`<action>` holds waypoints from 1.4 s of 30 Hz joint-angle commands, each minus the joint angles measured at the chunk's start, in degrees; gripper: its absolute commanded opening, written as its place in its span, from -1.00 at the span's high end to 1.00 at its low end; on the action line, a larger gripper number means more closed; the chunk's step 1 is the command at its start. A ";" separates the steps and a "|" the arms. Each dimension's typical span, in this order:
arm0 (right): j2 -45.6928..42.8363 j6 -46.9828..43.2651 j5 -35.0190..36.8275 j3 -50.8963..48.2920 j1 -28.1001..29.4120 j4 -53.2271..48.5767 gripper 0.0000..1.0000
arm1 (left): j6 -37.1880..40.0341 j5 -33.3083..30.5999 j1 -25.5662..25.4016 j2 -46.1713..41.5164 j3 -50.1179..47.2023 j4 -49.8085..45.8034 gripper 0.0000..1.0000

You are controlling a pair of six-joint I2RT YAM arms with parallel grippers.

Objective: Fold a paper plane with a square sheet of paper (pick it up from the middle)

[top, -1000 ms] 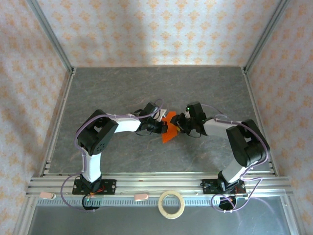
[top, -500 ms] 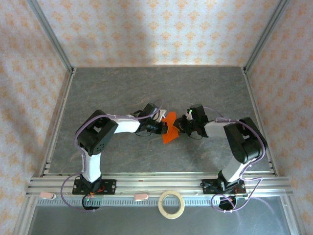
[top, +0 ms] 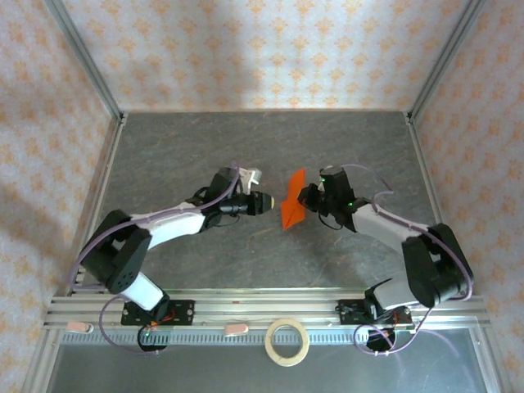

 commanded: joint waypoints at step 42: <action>30.27 -11.17 50.79 29.56 28.99 -26.83 0.72 | -9.34 -21.44 20.74 -40.04 -20.85 -8.82 0.04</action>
